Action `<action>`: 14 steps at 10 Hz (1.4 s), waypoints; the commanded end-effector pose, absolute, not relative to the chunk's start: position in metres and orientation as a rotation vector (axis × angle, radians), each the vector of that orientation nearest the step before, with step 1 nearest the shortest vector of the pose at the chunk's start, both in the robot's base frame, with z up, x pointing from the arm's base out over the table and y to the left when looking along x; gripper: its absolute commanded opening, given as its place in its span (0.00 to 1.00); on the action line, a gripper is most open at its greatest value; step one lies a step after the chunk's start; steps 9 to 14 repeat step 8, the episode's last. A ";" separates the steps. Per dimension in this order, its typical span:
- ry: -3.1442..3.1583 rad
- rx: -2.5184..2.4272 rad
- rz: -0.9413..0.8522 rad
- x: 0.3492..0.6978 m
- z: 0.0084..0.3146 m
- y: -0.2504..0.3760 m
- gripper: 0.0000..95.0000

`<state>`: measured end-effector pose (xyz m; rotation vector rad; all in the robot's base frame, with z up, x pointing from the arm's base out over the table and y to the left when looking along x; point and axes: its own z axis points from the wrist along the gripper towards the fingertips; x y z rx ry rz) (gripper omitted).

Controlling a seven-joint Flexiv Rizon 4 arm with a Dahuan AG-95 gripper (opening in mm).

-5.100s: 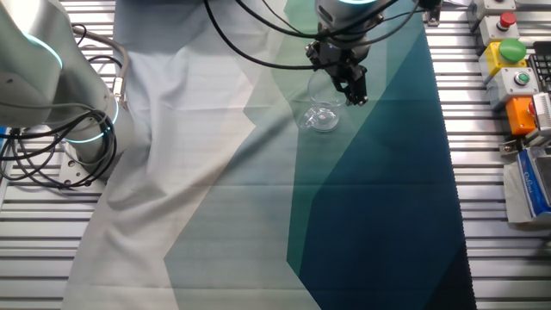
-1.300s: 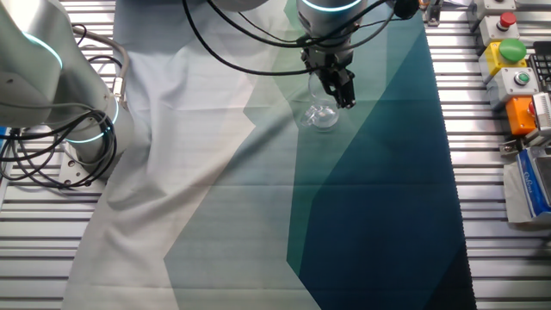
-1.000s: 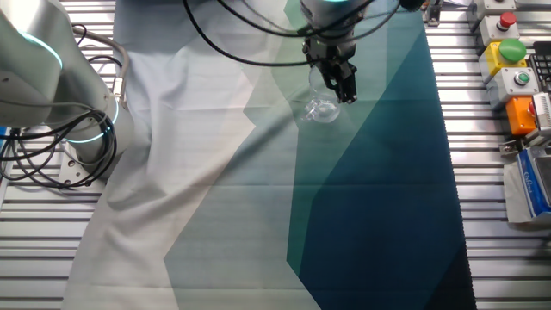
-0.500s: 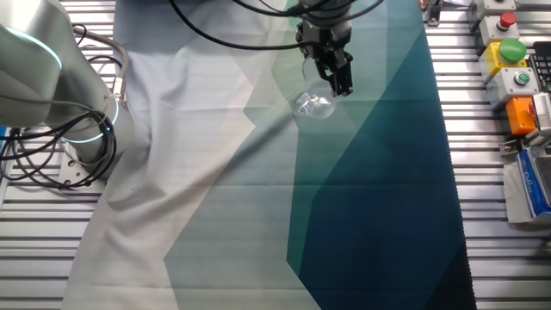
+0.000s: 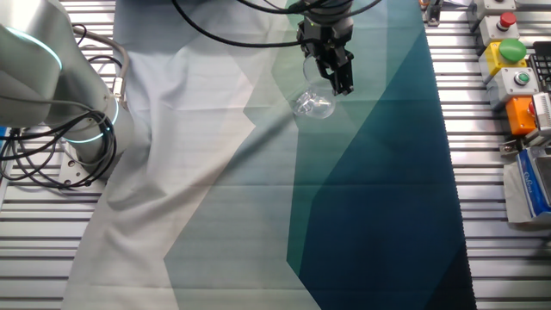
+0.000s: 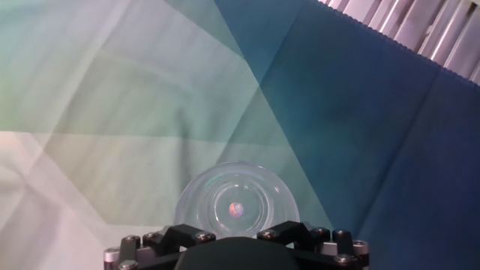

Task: Pick up the cup

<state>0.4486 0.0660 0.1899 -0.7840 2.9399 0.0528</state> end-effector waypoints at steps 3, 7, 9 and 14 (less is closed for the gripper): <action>2.941 -0.785 0.034 0.449 0.189 0.068 0.00; 2.943 -0.785 0.027 0.449 0.188 0.068 0.00; 2.943 -0.785 0.027 0.449 0.188 0.068 0.00; 2.943 -0.785 0.027 0.449 0.188 0.068 0.00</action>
